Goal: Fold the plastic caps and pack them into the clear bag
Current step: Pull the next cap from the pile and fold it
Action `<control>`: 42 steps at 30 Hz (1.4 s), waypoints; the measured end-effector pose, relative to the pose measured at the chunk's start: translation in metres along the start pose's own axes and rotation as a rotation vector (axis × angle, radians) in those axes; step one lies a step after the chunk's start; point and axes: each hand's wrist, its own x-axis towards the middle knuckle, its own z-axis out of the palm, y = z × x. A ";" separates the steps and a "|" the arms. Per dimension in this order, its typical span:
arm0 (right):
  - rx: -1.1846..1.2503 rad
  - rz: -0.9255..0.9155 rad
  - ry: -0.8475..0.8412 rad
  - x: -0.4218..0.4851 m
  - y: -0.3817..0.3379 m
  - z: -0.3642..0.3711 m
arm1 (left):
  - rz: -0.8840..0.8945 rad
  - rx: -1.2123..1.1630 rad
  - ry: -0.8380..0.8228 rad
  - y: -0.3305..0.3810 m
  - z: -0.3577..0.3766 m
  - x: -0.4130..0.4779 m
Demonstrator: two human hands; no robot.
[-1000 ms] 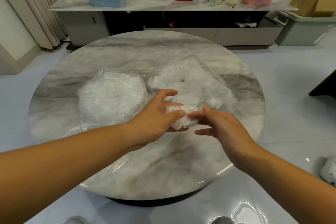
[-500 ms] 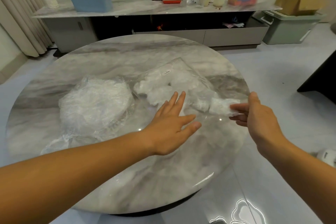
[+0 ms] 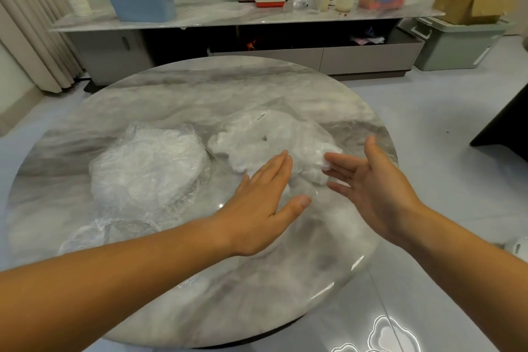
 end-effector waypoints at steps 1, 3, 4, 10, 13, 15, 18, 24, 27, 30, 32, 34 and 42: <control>0.072 0.024 -0.046 0.001 -0.002 0.004 | 0.015 0.002 0.005 0.001 -0.001 -0.001; 0.227 0.046 -0.109 0.003 -0.007 0.013 | 0.042 -0.005 0.008 0.002 -0.003 -0.003; 0.294 0.044 -0.122 0.005 -0.009 0.016 | 0.055 -0.015 0.006 0.002 -0.003 -0.004; 0.475 0.040 -0.067 0.023 -0.019 0.030 | 0.117 -0.075 -0.029 0.000 -0.006 -0.010; 0.521 0.047 -0.054 0.030 -0.023 0.036 | 0.129 -0.077 -0.071 0.000 -0.009 -0.015; 0.537 0.055 -0.052 0.035 -0.024 0.041 | 0.134 -0.085 -0.087 0.000 -0.010 -0.017; 0.561 0.064 -0.049 0.041 -0.024 0.045 | 0.145 -0.078 -0.097 -0.004 -0.011 -0.019; 0.664 0.071 -0.052 0.049 -0.024 0.042 | 0.174 -0.051 -0.115 -0.012 -0.010 -0.022; 0.689 0.088 -0.039 0.051 -0.026 0.048 | 0.161 -0.051 -0.108 -0.015 -0.009 -0.021; 0.707 0.115 0.036 0.049 -0.026 0.052 | 0.171 -0.025 -0.094 -0.022 -0.006 -0.020; 0.701 0.136 0.082 0.044 -0.025 0.050 | 0.184 0.013 -0.096 -0.025 -0.005 -0.020; 0.698 0.148 0.111 0.037 -0.023 0.045 | 0.188 0.047 -0.106 -0.025 -0.004 -0.020; 0.636 0.093 0.087 -0.006 -0.020 0.031 | 0.123 0.117 -0.121 -0.025 -0.002 -0.020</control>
